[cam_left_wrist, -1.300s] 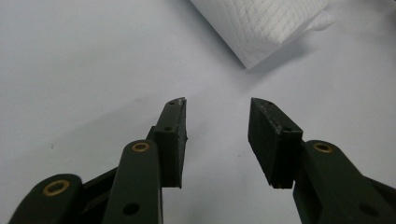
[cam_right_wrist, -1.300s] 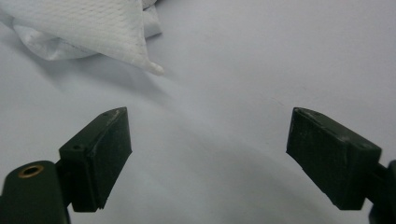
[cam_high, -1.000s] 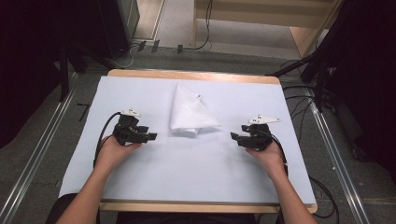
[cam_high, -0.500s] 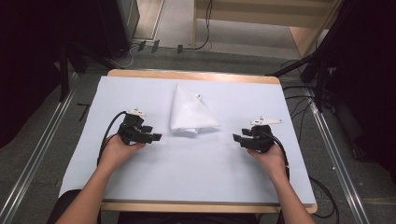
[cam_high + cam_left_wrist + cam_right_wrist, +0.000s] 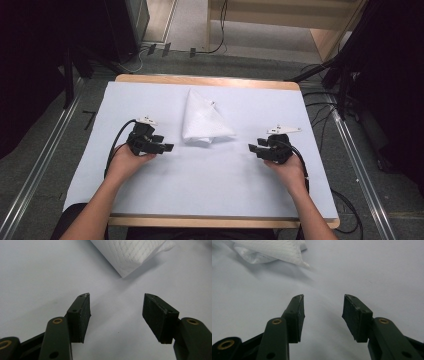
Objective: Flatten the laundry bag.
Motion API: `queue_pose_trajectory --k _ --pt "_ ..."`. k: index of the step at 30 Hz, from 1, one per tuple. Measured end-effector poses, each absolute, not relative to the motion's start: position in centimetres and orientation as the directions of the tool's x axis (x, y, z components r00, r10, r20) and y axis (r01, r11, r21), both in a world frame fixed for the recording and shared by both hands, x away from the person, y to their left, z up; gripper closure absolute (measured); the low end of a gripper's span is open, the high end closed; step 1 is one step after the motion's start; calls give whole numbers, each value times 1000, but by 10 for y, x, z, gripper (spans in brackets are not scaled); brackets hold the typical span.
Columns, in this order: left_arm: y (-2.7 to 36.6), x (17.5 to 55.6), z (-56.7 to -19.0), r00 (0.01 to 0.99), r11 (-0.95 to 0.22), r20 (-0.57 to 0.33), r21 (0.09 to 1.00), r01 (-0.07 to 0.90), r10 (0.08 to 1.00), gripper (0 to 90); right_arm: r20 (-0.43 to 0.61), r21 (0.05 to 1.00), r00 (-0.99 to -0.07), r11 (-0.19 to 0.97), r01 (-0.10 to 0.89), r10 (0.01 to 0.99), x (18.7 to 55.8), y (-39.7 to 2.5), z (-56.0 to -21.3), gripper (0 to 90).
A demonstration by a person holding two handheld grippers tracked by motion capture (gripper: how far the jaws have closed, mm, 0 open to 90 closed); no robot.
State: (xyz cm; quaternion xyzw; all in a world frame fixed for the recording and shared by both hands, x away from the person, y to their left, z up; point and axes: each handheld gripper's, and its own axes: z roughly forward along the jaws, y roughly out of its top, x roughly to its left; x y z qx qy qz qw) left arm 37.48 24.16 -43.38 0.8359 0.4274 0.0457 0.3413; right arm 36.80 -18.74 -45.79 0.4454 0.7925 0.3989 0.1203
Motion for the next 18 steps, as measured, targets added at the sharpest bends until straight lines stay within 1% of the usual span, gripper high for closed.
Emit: queue_pose_trajectory --k 18 --pt "241 375 -433 634 -402 -220 611 682 742 395 168 737 -572 283 614 803 369 -185 -458 545"
